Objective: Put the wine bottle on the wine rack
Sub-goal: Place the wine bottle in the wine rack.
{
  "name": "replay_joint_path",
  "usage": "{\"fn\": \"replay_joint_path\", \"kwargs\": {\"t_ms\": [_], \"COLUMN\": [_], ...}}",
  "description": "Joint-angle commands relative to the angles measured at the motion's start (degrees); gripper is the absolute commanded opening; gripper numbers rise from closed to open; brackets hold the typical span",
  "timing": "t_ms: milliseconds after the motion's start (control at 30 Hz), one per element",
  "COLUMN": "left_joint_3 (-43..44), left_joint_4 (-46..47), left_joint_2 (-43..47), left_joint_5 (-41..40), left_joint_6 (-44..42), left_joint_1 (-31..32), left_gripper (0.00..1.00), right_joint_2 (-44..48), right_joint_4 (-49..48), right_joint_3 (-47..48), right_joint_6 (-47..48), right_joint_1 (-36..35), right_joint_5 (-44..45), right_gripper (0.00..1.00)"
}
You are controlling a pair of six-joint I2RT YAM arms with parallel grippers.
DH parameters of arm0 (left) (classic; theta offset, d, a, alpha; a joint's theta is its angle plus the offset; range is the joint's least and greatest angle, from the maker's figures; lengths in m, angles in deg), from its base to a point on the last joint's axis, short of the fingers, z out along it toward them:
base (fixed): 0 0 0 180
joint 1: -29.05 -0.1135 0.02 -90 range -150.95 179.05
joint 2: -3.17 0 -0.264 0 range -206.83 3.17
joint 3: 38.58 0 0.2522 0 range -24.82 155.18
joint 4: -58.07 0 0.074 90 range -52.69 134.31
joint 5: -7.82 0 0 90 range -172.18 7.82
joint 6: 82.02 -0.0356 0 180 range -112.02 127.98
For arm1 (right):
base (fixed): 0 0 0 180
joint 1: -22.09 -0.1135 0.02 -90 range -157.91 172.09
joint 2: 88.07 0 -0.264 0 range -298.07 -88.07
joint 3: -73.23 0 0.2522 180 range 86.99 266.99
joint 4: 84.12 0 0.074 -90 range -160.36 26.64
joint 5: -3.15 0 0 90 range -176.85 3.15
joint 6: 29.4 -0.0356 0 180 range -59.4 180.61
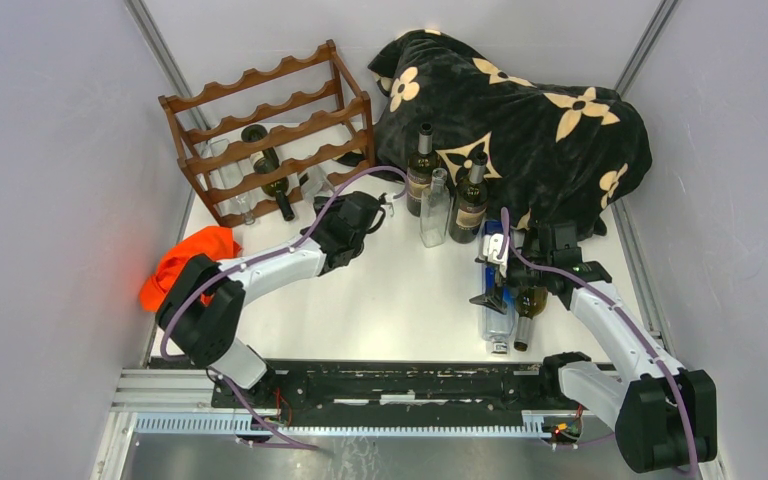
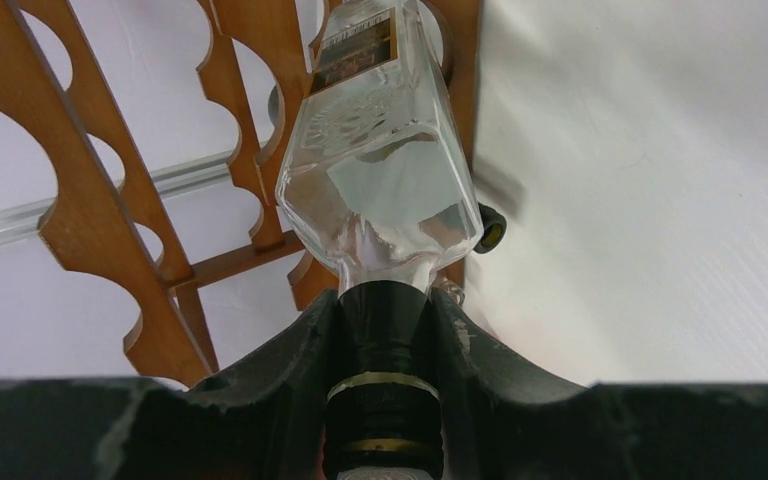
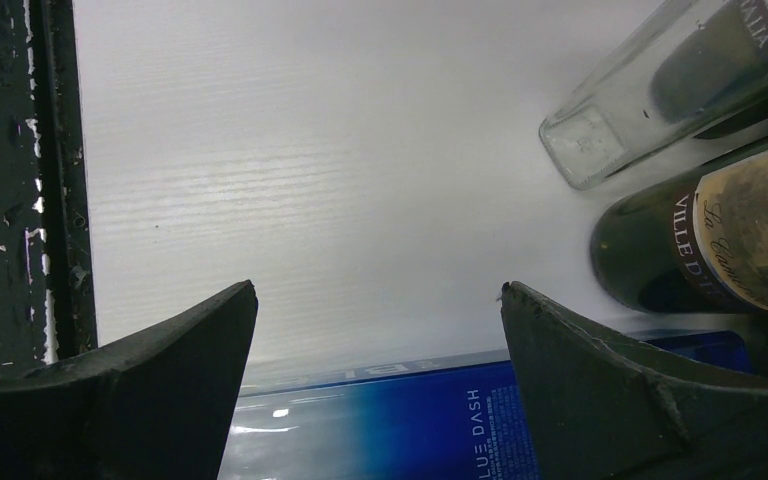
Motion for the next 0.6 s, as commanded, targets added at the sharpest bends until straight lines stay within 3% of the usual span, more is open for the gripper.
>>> {"fn": "replay_joint_path", "kwargs": {"t_ms": [0,267,567], "left_joint_3": [-2.7,-5.5,-4.4], "left_joint_4": [13.5,25.9,29.6], "left_joint_2": [-1.2,-6.5,-11.9], "left_joint_5": [-3.0,-1.9,-0.9], "left_joint_6": [-3.6,-5.1,-3.8], "left_joint_1": [-1.4,-5.4,-8.8], "left_gripper": [0.02,0.12,0.23], "right_joint_2": [0.5,-0.4,-0.8], "right_joint_4": [0.3,2.6,3.1], "right_joint_3": [2.4,3.2,3.3], "right_joint_6": [1.4,3.2,3.6], "right_joint_1": [0.1,0.2,0.1], "right_joint_5": [-1.9,-2.3,-2.3], "right_gripper": [0.98,0.98,0.98]}}
